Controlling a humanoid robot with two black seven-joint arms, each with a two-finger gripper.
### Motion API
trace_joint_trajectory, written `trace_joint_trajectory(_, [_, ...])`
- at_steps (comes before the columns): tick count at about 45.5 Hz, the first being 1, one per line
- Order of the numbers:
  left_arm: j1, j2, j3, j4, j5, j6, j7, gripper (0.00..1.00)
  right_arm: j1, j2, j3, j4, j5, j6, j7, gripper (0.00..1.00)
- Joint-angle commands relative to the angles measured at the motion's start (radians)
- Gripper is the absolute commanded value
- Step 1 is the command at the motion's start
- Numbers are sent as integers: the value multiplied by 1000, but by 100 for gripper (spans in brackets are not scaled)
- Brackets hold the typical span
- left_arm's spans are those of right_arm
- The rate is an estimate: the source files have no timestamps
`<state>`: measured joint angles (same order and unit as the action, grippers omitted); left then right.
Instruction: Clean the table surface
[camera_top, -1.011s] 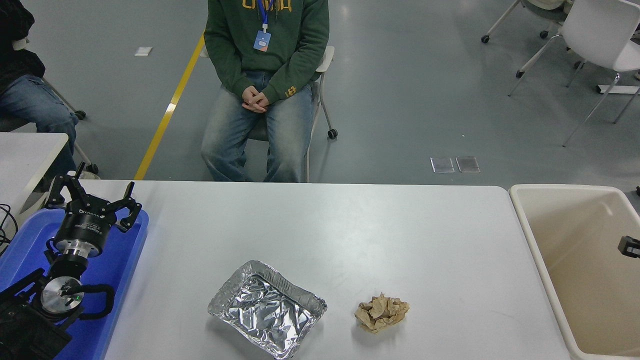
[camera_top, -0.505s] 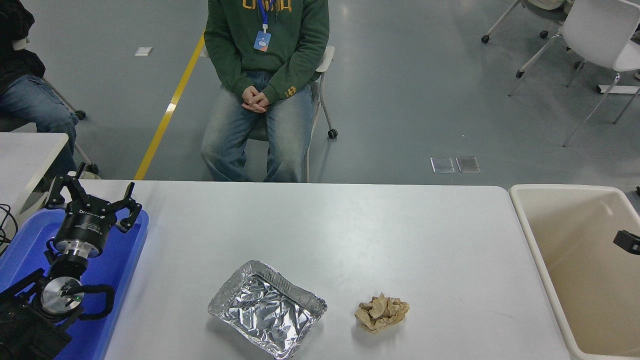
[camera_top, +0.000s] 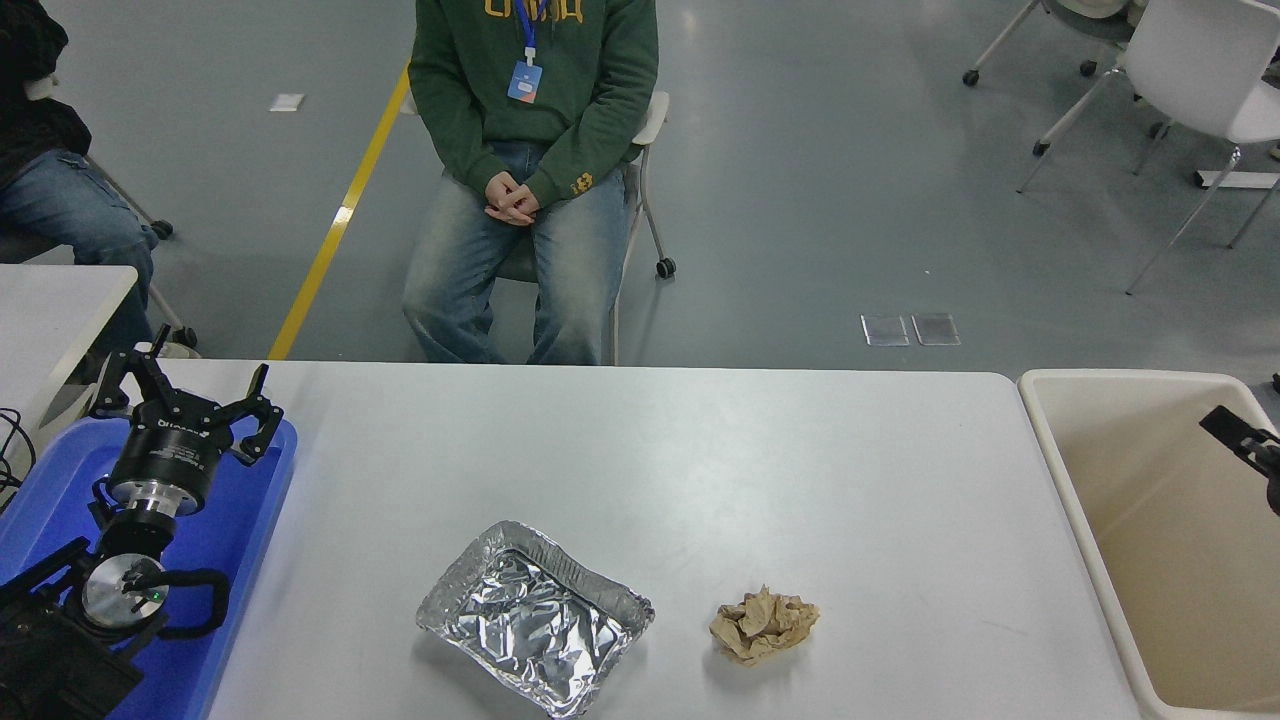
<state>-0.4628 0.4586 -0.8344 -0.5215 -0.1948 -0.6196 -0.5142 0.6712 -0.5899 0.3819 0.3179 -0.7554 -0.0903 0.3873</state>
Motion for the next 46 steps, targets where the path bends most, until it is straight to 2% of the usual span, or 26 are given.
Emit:
trace_joint_trajectory(1, [1,0,0,0,0,0,0,100,-93,-28,388,263,16,20,-5,99])
trace_joint_trajectory(10, [0,0,0,0,0,0,0,100,-179,19,600,395,231,106,-2,99])
trace_joint_trajectory(24, [0,0,0,0,0,1,2,100,-327,128,784,575,346,231,4,99])
trace_joint_trajectory(29, [1,0,0,0,0,0,0,100,-352,165,779,621,424,233,5,99])
trace_joint_trajectory(46, [1,0,0,0,0,0,0,100,-392,311,859,607,433,228,25,99])
